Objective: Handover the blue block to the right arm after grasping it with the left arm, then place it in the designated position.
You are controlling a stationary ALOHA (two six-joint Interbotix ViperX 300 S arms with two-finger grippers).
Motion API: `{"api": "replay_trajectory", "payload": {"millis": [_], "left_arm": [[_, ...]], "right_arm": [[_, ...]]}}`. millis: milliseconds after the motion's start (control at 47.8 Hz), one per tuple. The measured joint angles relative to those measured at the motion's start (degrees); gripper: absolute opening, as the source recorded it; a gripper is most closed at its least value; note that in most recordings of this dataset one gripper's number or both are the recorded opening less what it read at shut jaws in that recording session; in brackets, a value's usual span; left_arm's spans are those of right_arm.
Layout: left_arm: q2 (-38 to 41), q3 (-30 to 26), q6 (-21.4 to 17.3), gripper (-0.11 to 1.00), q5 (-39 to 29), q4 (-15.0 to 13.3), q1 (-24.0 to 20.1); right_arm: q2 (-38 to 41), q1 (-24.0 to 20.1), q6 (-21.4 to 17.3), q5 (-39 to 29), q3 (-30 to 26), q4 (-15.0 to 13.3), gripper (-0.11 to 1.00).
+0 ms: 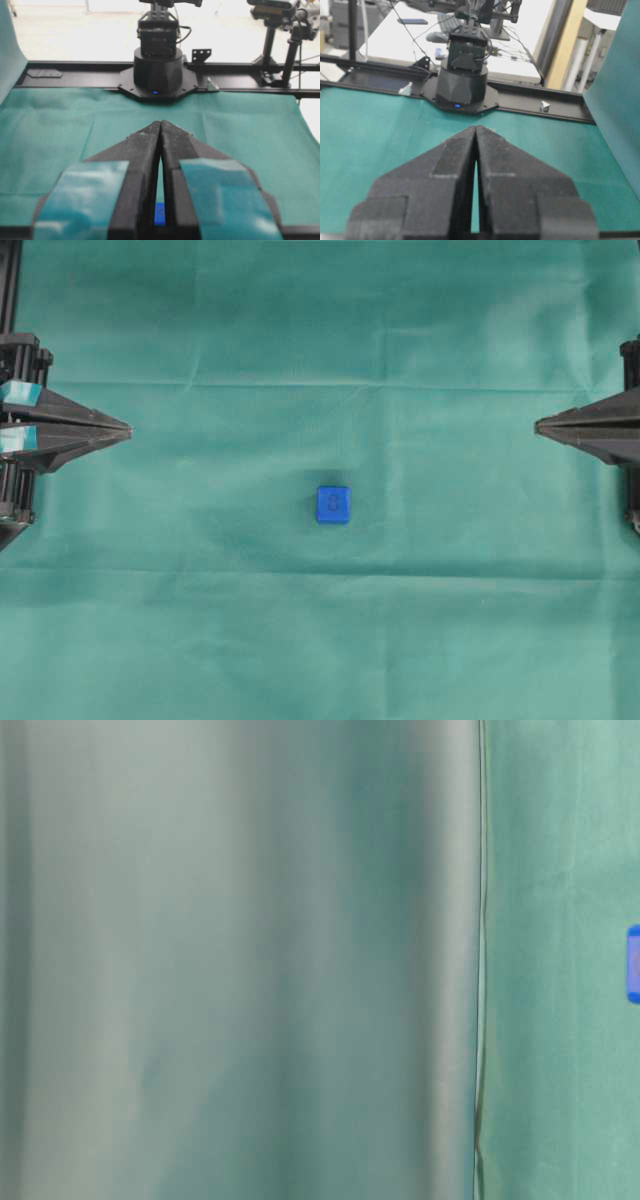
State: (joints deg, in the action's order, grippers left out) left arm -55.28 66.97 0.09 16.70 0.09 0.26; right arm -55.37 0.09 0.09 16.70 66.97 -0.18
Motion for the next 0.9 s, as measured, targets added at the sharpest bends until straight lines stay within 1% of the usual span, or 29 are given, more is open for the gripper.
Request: {"api": "replay_trajectory", "payload": {"millis": [209, 418, 628, 669, 732, 795, 837, 900], "left_arm": [[1.67, -0.97, -0.88, 0.02, -2.11, 0.00, -0.09], [1.76, -1.23, -0.62, 0.02, -3.25, 0.00, -0.09], [1.85, -1.49, -0.70, 0.02, -4.66, 0.00, -0.09], [1.85, -1.58, -0.70, 0.04, -4.75, 0.00, -0.09], [1.85, -1.67, -0.70, 0.10, -4.92, 0.00, -0.09], [1.85, -1.76, -0.70, 0.22, -5.01, 0.00, -0.09], [1.85, -1.85, -0.53, 0.33, -5.01, 0.00, -0.09], [1.85, -1.76, -0.26, 0.51, -5.10, 0.00, -0.09]], "right_arm": [[0.00, 0.35, -0.79, -1.58, -0.18, 0.35, 0.00], [0.00, 0.44, -1.14, -2.29, -0.26, 0.35, 0.00], [0.00, 0.44, -2.64, -2.72, -0.53, 0.44, 0.00], [0.00, 0.44, -2.64, -3.08, -0.53, 0.44, 0.00], [0.00, 0.44, -2.72, -3.78, -0.62, 0.35, 0.00], [0.00, 0.44, -2.81, -4.31, -0.79, 0.44, 0.03], [0.00, 0.53, -2.81, -4.66, -0.97, 0.44, 0.09], [0.09, 0.53, -2.81, -4.83, -1.23, 0.44, 0.26]]}}
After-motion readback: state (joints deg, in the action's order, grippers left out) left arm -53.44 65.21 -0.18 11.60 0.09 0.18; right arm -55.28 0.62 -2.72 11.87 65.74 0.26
